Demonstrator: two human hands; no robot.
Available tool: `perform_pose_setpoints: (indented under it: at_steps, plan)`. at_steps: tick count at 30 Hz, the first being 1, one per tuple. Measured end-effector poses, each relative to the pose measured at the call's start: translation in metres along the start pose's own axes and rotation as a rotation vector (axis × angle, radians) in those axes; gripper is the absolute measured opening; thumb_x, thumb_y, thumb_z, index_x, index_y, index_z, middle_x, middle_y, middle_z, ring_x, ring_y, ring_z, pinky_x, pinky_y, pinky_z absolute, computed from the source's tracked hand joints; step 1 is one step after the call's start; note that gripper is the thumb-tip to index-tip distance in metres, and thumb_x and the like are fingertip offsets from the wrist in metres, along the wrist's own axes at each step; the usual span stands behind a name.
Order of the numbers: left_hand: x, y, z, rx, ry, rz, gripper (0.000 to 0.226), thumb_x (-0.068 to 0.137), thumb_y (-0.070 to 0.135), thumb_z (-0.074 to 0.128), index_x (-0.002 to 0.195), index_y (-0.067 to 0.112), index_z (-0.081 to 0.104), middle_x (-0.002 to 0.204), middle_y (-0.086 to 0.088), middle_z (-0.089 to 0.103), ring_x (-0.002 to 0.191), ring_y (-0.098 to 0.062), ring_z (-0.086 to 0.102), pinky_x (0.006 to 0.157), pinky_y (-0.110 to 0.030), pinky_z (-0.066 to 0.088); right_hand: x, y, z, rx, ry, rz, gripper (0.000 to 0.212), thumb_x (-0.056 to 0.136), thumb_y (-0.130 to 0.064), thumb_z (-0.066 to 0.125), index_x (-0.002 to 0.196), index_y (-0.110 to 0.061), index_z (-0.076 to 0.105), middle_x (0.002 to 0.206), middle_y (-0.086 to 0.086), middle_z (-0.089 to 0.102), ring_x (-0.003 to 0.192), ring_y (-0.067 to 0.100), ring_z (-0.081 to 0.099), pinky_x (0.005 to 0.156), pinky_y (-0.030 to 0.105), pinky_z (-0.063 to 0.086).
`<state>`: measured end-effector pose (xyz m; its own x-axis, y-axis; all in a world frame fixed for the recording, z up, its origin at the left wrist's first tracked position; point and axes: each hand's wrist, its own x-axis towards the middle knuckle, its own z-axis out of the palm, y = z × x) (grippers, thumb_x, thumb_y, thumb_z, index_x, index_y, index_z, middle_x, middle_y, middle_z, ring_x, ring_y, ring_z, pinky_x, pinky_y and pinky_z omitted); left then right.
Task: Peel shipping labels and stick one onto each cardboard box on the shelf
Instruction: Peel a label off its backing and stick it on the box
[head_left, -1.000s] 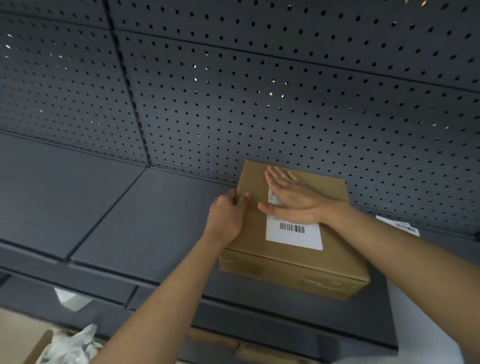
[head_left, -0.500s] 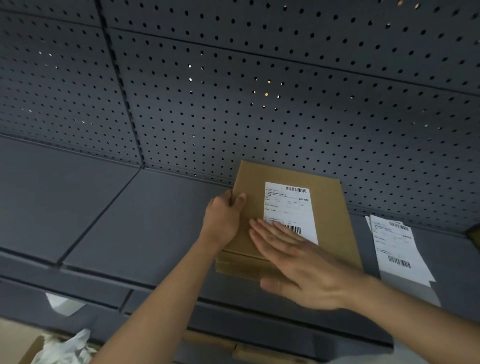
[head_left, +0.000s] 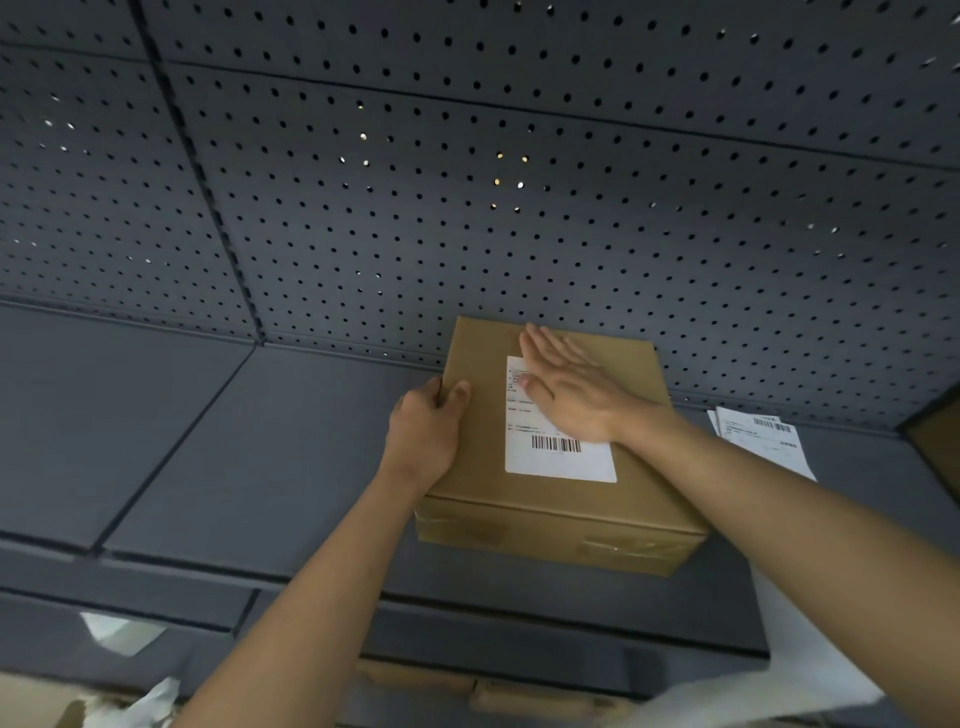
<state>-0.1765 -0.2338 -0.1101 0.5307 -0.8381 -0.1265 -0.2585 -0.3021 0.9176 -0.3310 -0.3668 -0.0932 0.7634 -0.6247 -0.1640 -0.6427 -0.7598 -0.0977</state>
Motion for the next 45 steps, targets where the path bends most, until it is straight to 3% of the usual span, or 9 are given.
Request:
perform_pose_setpoints:
  at_steps: [6,12,15,19,23,28,34,42,45]
  plan:
    - [-0.002,0.005,-0.002,-0.007,-0.022,-0.061,0.045,0.100,0.048,0.046,0.129,0.016,0.060,0.116,-0.005,0.067,0.111,-0.028,0.062,0.094,-0.038,0.049,-0.010,0.002,-0.002,0.109,0.104,0.115,0.063,0.105,-0.049,0.016,0.157,-0.016,0.001,0.165,0.004,-0.008,0.150,0.015,-0.013,0.120,0.032,-0.007]
    - [-0.005,0.012,-0.004,0.033,-0.018,-0.137,0.067,0.102,0.042,0.046,0.156,0.009,0.021,0.155,-0.014,0.036,0.140,-0.033,0.038,0.110,-0.039,0.033,-0.092,0.032,0.001,0.562,0.438,0.478,0.056,0.103,-0.038,0.044,0.154,-0.021,0.031,0.154,0.004,0.040,0.140,0.027,0.039,0.112,0.037,0.034]
    - [-0.006,0.008,-0.011,-0.047,-0.049,-0.154,0.068,0.101,0.038,0.049,0.157,0.014,0.019,0.158,-0.009,0.034,0.141,-0.030,0.037,0.115,-0.042,0.030,-0.129,0.032,0.019,0.866,0.433,0.590,0.056,0.101,-0.030,0.051,0.152,-0.014,0.033,0.150,0.003,0.045,0.139,0.021,0.041,0.106,0.026,0.031]
    - [-0.024,-0.004,-0.018,-0.105,-0.088,-0.139,0.065,0.096,0.041,0.053,0.153,0.017,0.033,0.152,-0.002,0.044,0.136,-0.024,0.046,0.116,-0.041,0.033,-0.151,0.024,0.045,1.157,0.469,0.610,0.053,0.102,-0.027,0.051,0.152,-0.014,0.036,0.152,-0.003,0.042,0.140,0.012,0.038,0.110,0.020,0.024]
    - [-0.059,-0.013,-0.016,-0.164,-0.096,-0.039,0.030,0.101,0.025,0.049,0.128,0.029,0.063,0.112,0.014,0.071,0.106,-0.008,0.066,0.088,-0.024,0.047,-0.154,0.012,0.054,1.297,0.509,0.577,0.053,0.101,-0.030,0.052,0.151,-0.018,0.037,0.147,-0.011,0.046,0.134,0.008,0.044,0.117,0.030,0.029]
    - [-0.083,-0.020,-0.007,-0.269,-0.013,0.020,0.029,0.103,0.026,0.046,0.124,0.042,0.058,0.105,0.030,0.069,0.098,0.012,0.063,0.085,-0.015,0.044,-0.156,-0.005,0.060,1.364,0.572,0.572,0.049,0.104,-0.027,0.046,0.152,-0.020,0.035,0.142,-0.019,0.043,0.128,-0.001,0.042,0.106,0.017,0.029]
    - [-0.089,-0.024,0.001,-0.331,0.019,0.033,0.035,0.105,0.027,0.043,0.139,0.027,0.052,0.116,0.026,0.062,0.099,0.017,0.057,0.077,-0.002,0.043,-0.154,-0.011,0.066,1.378,0.644,0.580,0.048,0.106,-0.026,0.043,0.152,-0.017,0.035,0.144,-0.009,0.049,0.128,0.003,0.045,0.101,0.015,0.029]
    - [-0.100,-0.016,0.014,-0.287,0.006,0.061,0.026,0.106,0.025,0.042,0.114,0.043,0.059,0.099,0.033,0.070,0.095,0.014,0.063,0.082,-0.013,0.043,-0.164,0.005,0.067,1.308,0.638,0.592,0.046,0.105,-0.029,0.043,0.150,-0.021,0.041,0.142,-0.009,0.054,0.130,0.009,0.050,0.114,0.028,0.033]
    - [-0.107,-0.012,0.023,-0.295,-0.003,0.072,0.028,0.105,0.026,0.042,0.125,0.035,0.060,0.105,0.029,0.070,0.102,0.011,0.062,0.094,-0.019,0.045,-0.177,0.012,0.062,1.320,0.631,0.570,0.046,0.106,-0.027,0.041,0.151,-0.019,0.038,0.143,-0.010,0.051,0.129,0.006,0.048,0.109,0.021,0.033]
